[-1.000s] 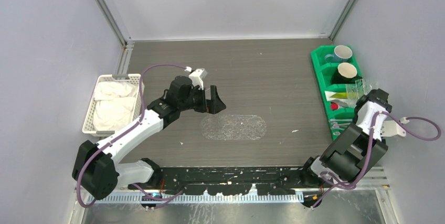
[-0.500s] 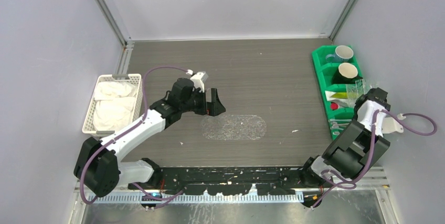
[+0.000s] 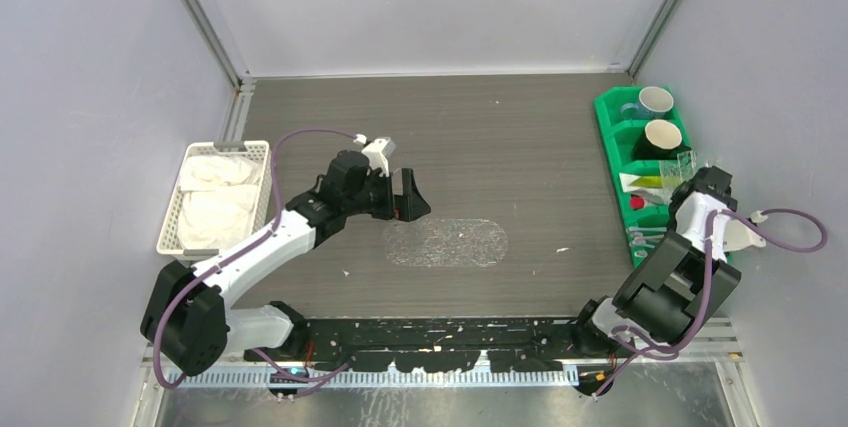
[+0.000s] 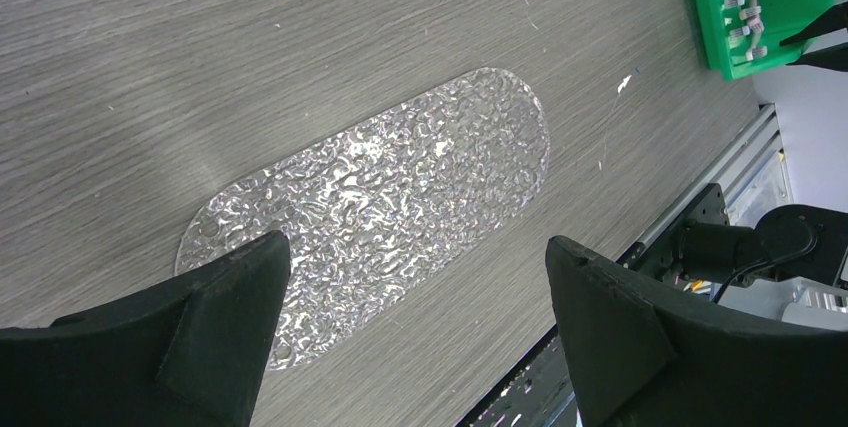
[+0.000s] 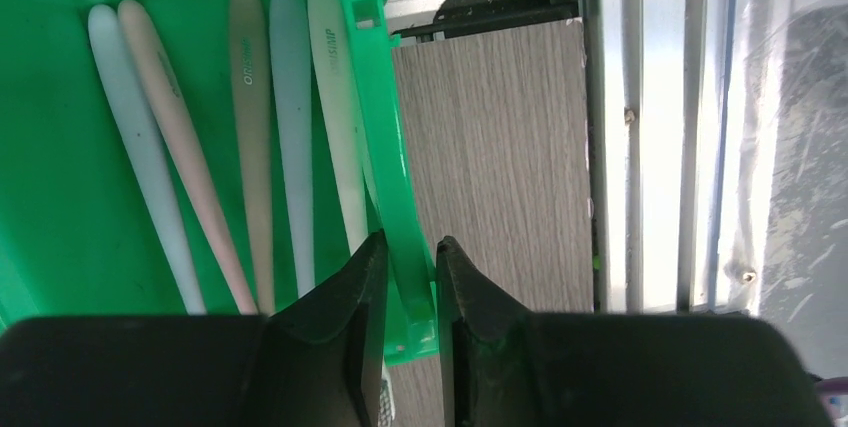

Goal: Prepare toiletry sets of a toothbrush and toothpaste on the tray

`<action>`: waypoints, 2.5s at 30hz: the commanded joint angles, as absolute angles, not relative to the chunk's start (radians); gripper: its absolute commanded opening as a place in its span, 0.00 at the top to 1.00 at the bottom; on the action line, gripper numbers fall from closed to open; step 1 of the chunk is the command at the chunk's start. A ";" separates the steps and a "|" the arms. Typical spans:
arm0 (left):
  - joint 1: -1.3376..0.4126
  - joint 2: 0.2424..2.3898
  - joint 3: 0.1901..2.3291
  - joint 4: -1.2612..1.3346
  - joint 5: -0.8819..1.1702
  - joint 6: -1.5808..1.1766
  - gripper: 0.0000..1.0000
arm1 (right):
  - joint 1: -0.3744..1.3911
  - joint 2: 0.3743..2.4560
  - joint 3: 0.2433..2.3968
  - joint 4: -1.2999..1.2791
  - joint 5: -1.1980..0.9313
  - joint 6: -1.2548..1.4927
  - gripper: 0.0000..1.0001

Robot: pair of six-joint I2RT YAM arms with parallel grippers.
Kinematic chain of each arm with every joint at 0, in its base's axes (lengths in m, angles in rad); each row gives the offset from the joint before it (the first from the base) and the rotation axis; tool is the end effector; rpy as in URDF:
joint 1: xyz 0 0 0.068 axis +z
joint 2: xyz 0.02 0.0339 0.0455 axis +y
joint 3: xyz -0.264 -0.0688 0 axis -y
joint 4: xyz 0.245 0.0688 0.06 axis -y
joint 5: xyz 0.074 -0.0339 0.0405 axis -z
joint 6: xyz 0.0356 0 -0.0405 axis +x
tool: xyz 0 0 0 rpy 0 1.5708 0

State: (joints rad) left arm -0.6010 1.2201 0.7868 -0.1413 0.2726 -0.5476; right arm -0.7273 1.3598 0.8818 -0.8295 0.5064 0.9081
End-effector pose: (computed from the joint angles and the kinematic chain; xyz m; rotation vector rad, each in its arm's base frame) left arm 0.2154 -0.1593 0.2542 0.2302 2.2682 -0.9335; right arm 0.1657 -0.1706 0.2107 2.0774 1.8178 -0.6780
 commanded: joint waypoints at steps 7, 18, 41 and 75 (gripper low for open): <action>-0.605 1.169 0.762 -0.096 0.257 -0.567 0.00 | -0.527 1.465 0.825 -0.705 0.423 0.873 0.91; -0.606 1.158 0.738 -0.084 0.246 -0.579 0.00 | -0.261 1.542 0.874 -0.665 0.458 0.751 0.97; -0.605 1.132 0.732 -0.121 0.217 -0.562 0.00 | 0.234 1.833 1.186 -0.784 0.558 0.553 0.97; -0.606 1.149 0.705 -0.104 0.206 -0.569 0.00 | 0.427 1.604 1.145 -0.751 0.521 0.489 0.54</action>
